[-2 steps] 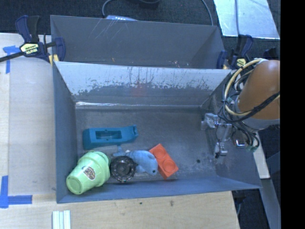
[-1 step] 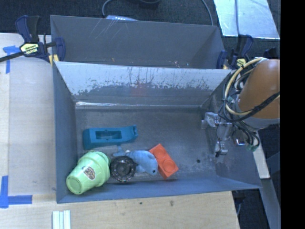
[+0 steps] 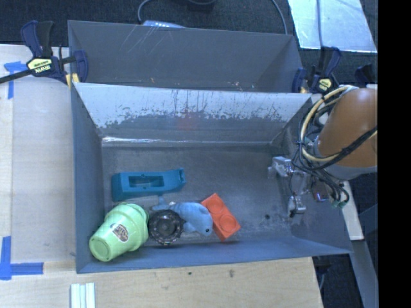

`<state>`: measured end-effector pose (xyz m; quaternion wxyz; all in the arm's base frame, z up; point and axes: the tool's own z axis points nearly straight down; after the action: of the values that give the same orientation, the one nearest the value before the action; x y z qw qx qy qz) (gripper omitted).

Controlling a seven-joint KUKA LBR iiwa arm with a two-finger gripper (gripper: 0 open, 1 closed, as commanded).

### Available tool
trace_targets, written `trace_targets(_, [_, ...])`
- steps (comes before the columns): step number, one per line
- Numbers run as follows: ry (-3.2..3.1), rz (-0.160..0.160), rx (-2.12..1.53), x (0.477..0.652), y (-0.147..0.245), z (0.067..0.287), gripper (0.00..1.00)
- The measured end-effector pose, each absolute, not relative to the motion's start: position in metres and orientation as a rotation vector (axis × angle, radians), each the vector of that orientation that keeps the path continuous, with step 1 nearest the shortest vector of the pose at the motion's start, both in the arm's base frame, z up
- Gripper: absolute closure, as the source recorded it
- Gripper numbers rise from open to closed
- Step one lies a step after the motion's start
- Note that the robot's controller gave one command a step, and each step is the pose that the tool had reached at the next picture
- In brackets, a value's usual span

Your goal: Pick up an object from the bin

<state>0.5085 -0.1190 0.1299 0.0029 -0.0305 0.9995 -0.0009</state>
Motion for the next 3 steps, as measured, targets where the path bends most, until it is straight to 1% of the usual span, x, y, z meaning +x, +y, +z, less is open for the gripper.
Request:
trace_targets(1, [3.135,-0.005,-0.176,0.507,-0.080,0.093,0.00])
trace_targets(2, [3.134,0.003,-0.110,0.509,-0.053,0.070,0.00])
trace_targets(3, [3.146,-0.001,-0.129,0.513,-0.053,0.078,0.00])
